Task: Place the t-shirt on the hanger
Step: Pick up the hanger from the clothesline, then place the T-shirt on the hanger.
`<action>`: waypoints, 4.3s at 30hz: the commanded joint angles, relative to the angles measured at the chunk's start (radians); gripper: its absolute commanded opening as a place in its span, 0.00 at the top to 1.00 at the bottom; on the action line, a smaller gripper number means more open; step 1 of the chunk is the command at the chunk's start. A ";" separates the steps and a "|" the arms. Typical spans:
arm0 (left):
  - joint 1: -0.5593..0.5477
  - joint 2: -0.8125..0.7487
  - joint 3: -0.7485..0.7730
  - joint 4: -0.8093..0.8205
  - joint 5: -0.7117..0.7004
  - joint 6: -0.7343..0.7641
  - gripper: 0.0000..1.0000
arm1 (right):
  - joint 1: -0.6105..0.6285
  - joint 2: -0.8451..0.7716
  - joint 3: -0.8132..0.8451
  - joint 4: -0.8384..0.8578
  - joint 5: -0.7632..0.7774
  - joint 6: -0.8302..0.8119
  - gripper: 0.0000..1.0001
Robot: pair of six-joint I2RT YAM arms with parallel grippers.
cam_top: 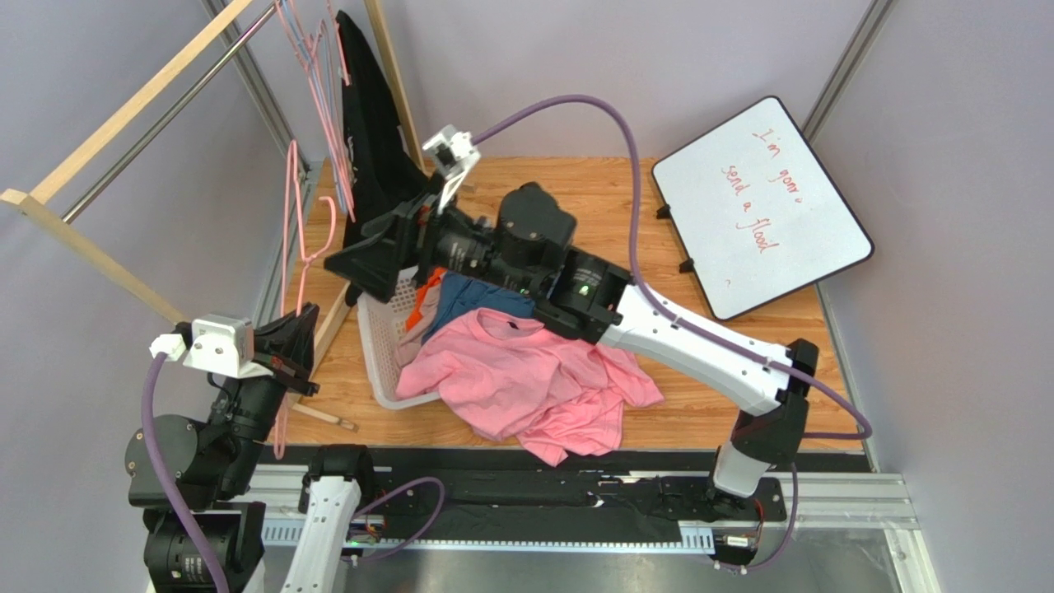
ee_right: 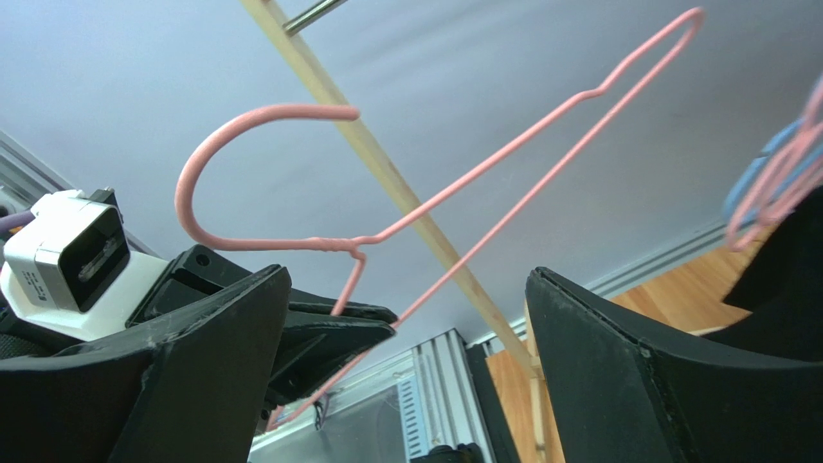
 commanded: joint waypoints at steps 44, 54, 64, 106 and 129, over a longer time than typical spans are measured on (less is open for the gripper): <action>0.006 0.074 0.083 -0.128 0.743 0.362 0.22 | -0.165 -0.504 -0.424 -0.316 -0.235 -0.487 1.00; 0.002 0.396 0.328 -0.483 0.969 0.842 0.22 | -0.164 -0.626 -0.439 -0.795 -0.350 -0.914 1.00; -0.533 0.536 0.293 -0.498 0.489 0.981 0.21 | -0.163 -0.595 -0.379 -0.953 -0.389 -1.049 1.00; -0.916 0.526 -0.123 0.087 0.202 0.551 1.00 | -0.097 -0.581 -0.415 -0.789 -0.269 -1.031 0.66; -0.497 0.785 -0.164 0.028 0.043 0.376 0.45 | -0.451 -0.428 -0.324 -1.104 -0.361 -1.148 1.00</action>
